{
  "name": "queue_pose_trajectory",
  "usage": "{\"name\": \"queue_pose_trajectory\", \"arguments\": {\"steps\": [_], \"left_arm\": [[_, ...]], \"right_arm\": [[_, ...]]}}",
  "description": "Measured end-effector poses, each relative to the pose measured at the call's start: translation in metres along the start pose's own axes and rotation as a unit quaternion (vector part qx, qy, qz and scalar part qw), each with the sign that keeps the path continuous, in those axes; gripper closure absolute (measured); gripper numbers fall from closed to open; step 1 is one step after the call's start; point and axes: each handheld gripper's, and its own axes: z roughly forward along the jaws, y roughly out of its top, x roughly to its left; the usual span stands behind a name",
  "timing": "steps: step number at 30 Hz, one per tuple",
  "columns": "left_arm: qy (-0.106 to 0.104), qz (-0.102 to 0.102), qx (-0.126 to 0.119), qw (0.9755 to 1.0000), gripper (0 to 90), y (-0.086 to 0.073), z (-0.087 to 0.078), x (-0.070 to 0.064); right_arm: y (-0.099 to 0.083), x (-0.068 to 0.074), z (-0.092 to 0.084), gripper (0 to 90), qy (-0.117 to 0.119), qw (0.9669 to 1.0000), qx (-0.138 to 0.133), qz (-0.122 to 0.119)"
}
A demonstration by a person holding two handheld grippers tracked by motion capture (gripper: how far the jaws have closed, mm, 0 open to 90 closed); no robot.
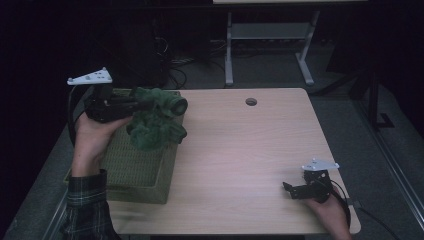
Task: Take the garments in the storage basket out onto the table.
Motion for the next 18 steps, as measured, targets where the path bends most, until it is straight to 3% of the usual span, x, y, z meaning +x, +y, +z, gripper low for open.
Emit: {"name": "queue_pose_trajectory", "arguments": {"steps": [13,18], "left_arm": [[-0.026,0.019,0.001,0.9995,79.9,0.014,0.041,-0.029],[-0.045,0.027,0.007,0.9986,79.9,0.015,0.069,-0.046]], "right_arm": [[0.000,0.000,0.000,0.9,0.000,1.0000,0.000,0.000],[0.000,0.000,0.000,0.8,0.000,1.0000,0.000,0.000]]}}
